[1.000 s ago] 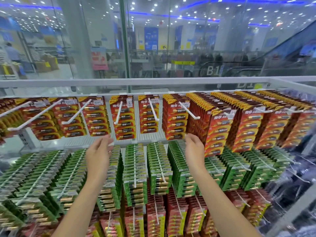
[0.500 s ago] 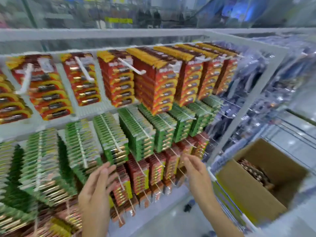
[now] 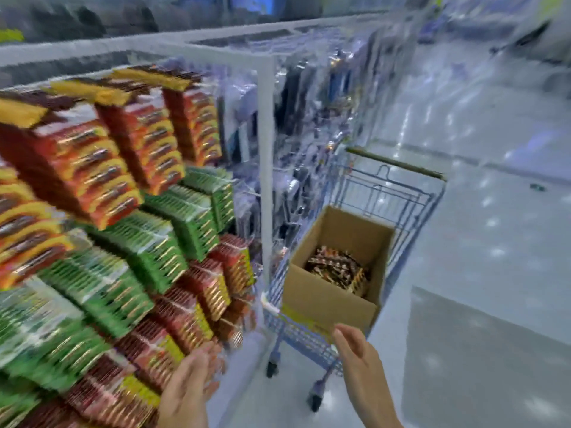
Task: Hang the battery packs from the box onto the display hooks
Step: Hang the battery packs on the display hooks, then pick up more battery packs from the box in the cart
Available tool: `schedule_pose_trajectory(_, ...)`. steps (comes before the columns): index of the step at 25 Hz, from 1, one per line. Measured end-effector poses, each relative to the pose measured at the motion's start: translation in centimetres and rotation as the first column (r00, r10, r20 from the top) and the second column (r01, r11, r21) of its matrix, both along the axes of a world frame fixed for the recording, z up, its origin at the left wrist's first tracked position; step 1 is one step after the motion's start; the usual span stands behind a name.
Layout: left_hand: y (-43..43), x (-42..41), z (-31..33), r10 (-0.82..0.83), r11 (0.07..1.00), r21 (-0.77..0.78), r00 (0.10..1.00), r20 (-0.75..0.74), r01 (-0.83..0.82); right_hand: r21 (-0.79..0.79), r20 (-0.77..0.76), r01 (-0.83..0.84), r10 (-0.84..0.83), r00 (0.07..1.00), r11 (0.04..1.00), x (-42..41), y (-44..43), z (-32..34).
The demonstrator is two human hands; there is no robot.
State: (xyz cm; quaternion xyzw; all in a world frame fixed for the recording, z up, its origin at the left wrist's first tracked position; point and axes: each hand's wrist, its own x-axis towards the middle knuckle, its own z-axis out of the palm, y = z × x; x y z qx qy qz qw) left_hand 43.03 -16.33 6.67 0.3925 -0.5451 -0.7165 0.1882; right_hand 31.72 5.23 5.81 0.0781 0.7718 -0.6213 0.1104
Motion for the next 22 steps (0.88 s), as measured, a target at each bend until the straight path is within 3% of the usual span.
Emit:
schedule_pose_trajectory(10,10.2,-13.2,-2.3,-0.211,0.977,-0.012,0.97,0.121,0.214,0.018,0.147,0.138,-0.139,0.979,0.99,-7.5,10.4,-3.1)
schedule_pose_trajectory(22,11.2,-31.5,-7.7,-0.464,0.883,0.034,0.861,0.208,0.467,0.113,0.218,0.24,-0.259,0.941,0.964,-20.2,10.4,-5.1)
